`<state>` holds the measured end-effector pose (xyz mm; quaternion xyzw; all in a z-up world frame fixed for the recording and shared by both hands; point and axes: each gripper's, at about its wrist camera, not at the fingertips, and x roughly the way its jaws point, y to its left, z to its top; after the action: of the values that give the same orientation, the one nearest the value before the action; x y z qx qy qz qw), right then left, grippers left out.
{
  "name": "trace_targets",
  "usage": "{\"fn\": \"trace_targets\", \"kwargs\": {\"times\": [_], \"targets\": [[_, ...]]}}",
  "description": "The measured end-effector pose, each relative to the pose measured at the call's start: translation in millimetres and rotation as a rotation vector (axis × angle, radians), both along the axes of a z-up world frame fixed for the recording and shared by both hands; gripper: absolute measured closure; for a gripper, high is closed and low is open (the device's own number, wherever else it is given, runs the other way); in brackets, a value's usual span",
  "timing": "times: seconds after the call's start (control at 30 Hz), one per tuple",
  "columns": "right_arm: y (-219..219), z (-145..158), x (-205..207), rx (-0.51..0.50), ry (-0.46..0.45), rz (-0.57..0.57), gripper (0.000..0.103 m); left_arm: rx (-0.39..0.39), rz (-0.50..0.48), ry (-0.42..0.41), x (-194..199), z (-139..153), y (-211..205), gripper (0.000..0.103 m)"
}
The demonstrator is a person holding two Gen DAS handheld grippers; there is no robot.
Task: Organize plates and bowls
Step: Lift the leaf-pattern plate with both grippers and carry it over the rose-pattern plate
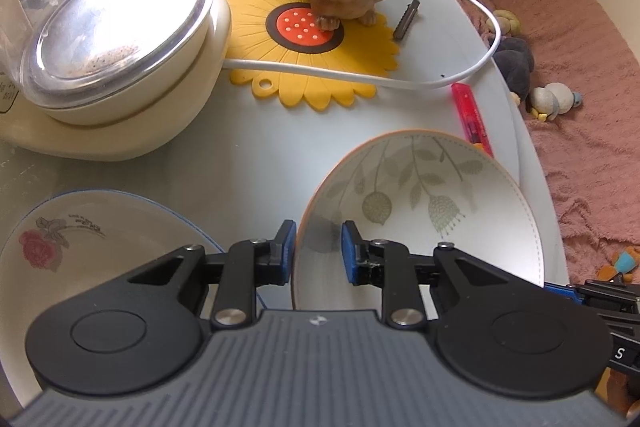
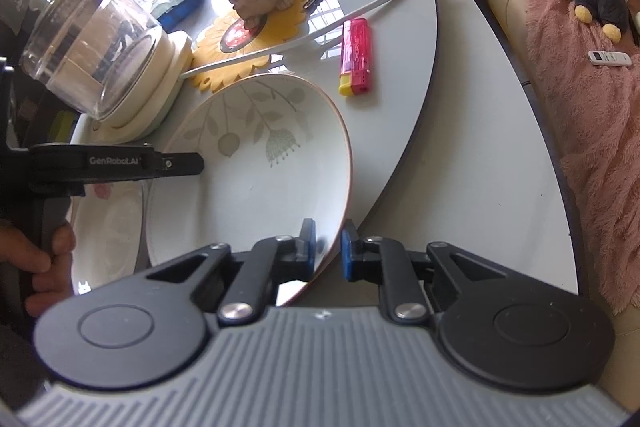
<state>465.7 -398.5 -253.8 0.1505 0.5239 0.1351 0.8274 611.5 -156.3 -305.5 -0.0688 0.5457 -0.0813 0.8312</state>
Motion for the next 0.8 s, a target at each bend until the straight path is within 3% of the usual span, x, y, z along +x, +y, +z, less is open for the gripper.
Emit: {"fn": "trace_targets", "kwargs": {"times": [0.43, 0.8], "targets": [[-2.8, 37.9, -4.0, -0.017, -0.009, 0.010, 0.087, -0.080, 0.024, 0.020, -15.5, 31.2, 7.2, 0.075], [20.6, 80.9, -2.7, -0.014, -0.056, 0.075, 0.087, -0.123, 0.116, 0.013, -49.3, 65.8, 45.6, 0.075]]}}
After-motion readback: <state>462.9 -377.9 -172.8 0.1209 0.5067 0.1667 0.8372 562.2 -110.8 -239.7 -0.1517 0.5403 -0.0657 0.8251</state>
